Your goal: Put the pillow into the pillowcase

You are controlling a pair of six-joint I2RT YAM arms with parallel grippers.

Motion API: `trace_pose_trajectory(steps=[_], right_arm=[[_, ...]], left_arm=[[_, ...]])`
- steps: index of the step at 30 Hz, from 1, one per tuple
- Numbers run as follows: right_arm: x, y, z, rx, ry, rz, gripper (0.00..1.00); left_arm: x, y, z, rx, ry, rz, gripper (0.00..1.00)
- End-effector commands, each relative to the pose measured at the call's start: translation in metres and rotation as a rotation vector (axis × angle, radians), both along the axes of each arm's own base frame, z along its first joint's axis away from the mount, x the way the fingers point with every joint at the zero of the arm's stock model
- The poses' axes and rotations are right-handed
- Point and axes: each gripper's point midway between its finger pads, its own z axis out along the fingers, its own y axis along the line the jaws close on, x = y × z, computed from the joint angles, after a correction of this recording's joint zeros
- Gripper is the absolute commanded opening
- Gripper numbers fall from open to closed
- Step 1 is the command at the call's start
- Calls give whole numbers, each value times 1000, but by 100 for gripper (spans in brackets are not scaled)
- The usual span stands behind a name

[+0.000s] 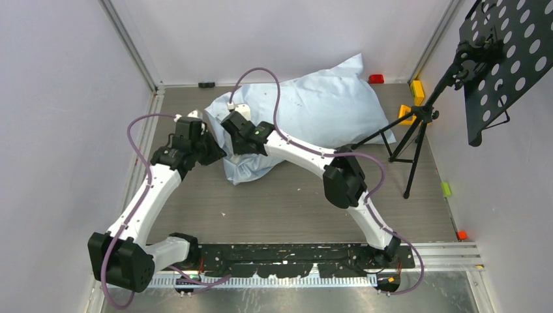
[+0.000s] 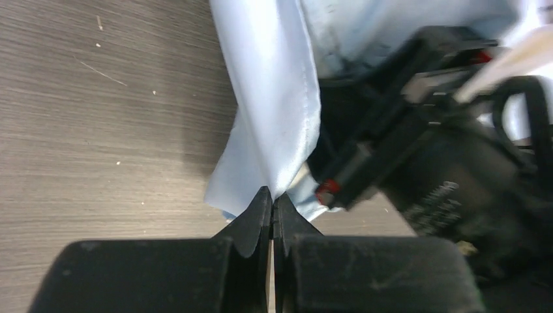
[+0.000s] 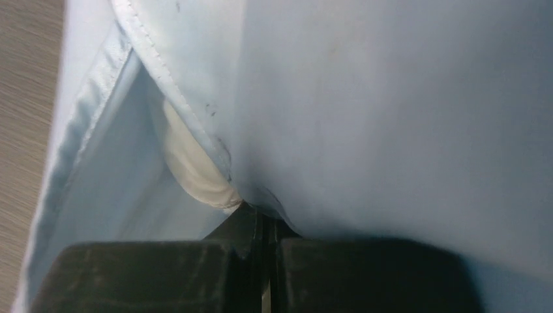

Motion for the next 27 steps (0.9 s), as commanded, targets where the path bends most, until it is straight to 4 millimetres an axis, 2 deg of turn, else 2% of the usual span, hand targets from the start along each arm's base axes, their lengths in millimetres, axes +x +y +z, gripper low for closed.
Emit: trace_pose_trajectory(steps=[1, 4, 6, 8, 13, 14, 16, 19, 24, 25, 27], right_arm=[[21, -8, -28, 6, -12, -100, 0], [14, -10, -44, -3, 16, -97, 0], [12, -10, -38, 7, 15, -86, 0], [11, -6, -16, 57, -2, -66, 0], [0, 16, 72, 287, -44, 11, 0], [-2, 19, 83, 327, -46, 14, 0], [-2, 23, 94, 379, -41, -6, 0], [8, 19, 76, 372, -41, -95, 0], [32, 7, 23, 275, -44, -276, 0], [33, 5, 14, 252, -43, -296, 0], [28, 1, -9, 197, -42, -323, 0]], left_arm=[[-29, -21, 55, -128, -25, -116, 0], [-30, -26, 64, -173, -36, -116, 0], [-28, -25, 58, -173, -28, -103, 0], [-28, -29, 42, -192, 14, -108, 0], [-28, -34, 3, -210, 88, -105, 0], [-29, -35, 2, -219, 94, -108, 0], [-31, -38, 6, -241, 89, -119, 0], [-33, -42, 32, -278, 37, -131, 0], [-43, -50, 94, -358, -38, -171, 0], [-45, -50, 111, -370, -75, -172, 0], [-46, -45, 129, -369, -114, -147, 0]])
